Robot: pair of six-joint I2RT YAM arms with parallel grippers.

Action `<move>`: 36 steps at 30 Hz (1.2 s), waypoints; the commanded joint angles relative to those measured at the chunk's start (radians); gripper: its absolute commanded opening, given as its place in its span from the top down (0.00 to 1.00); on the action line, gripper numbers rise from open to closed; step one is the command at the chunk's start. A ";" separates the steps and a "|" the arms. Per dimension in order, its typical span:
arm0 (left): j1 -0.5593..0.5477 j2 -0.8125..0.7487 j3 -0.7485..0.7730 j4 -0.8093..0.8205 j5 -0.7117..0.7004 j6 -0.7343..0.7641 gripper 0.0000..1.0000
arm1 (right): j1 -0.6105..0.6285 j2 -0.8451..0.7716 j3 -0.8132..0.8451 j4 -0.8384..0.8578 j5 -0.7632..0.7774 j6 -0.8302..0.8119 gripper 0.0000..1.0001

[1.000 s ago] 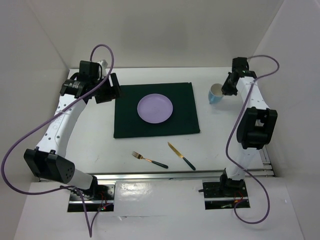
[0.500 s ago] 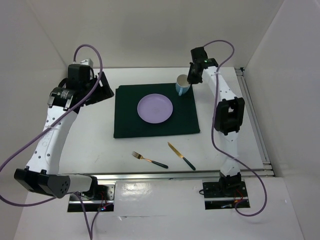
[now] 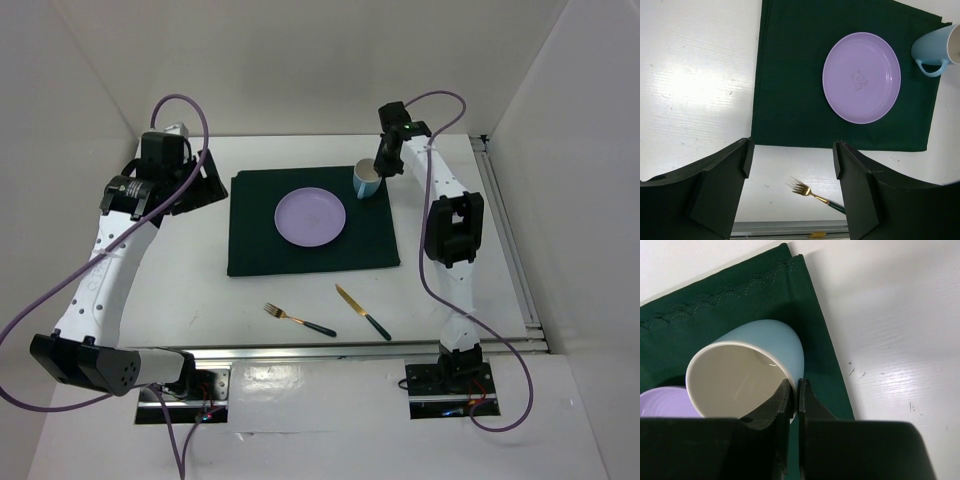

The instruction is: Set the dinner table for one person

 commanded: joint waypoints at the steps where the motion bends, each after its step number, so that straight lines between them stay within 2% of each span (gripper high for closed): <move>1: -0.003 -0.024 -0.002 0.012 -0.015 -0.009 0.18 | -0.009 -0.034 0.008 0.072 0.008 0.029 1.00; 6: -0.003 -0.033 -0.011 0.012 -0.015 -0.009 0.18 | -0.018 -0.014 0.017 0.081 -0.040 0.029 1.00; 7: -0.003 -0.033 -0.011 0.012 -0.015 0.000 0.18 | -0.018 -0.005 0.017 0.081 -0.050 0.029 0.95; 10: -0.003 -0.033 -0.020 0.012 0.005 0.000 0.18 | -0.018 -0.005 0.008 0.090 -0.060 0.029 0.74; 11: -0.003 -0.033 -0.030 0.012 0.005 0.009 0.18 | -0.018 -0.014 0.008 0.100 -0.070 0.029 0.62; 13: -0.003 -0.033 -0.030 0.012 0.015 0.010 0.18 | -0.018 -0.014 0.008 0.100 -0.079 0.029 0.46; 14: -0.003 -0.024 -0.039 0.012 0.015 0.010 0.18 | -0.018 -0.025 0.020 0.100 -0.089 0.029 0.29; 18: -0.003 -0.024 -0.060 0.023 0.036 0.019 0.18 | -0.018 -0.077 0.040 0.100 -0.089 0.020 0.12; 20: -0.003 -0.024 -0.080 0.035 0.064 0.019 0.18 | -0.018 -0.107 0.040 0.100 -0.098 0.010 0.08; 23: -0.012 -0.039 -0.218 0.116 0.053 0.019 0.20 | -0.006 -0.218 -0.022 0.100 -0.083 -0.002 0.07; 24: -0.021 -0.039 -0.293 0.117 0.053 -0.001 0.20 | -0.006 -0.311 -0.070 0.138 -0.073 -0.025 0.06; 25: -0.021 -0.039 -0.321 0.117 0.070 -0.018 0.21 | 0.009 -0.369 -0.210 0.174 -0.064 -0.043 0.06; 26: -0.034 -0.039 -0.348 0.117 0.084 -0.036 0.22 | 0.026 -0.434 -0.298 0.216 -0.064 -0.059 0.00; 27: -0.043 -0.048 -0.378 0.127 0.112 -0.074 0.22 | 0.026 -0.500 -0.390 0.262 -0.064 -0.101 0.00; 28: -0.066 -0.048 -0.434 0.136 0.126 -0.098 0.22 | 0.043 -0.638 -0.579 0.352 -0.088 -0.123 0.00; 30: -0.090 -0.085 -0.483 0.164 0.147 -0.157 0.22 | 0.055 -0.760 -0.737 0.394 -0.119 -0.137 0.00; 31: -0.118 -0.085 -0.520 0.164 0.147 -0.177 0.23 | 0.066 -0.864 -0.870 0.403 -0.142 -0.137 0.00; 33: -0.149 -0.099 -0.540 0.173 0.147 -0.222 0.22 | 0.114 -0.940 -0.967 0.373 -0.156 -0.117 0.04; 34: -0.170 -0.099 -0.554 0.173 0.147 -0.237 0.22 | 0.174 -0.992 -1.042 0.327 -0.156 -0.099 0.04; 36: -0.182 -0.099 -0.554 0.182 0.147 -0.263 0.21 | 0.241 -1.017 -1.099 0.269 -0.142 -0.038 0.08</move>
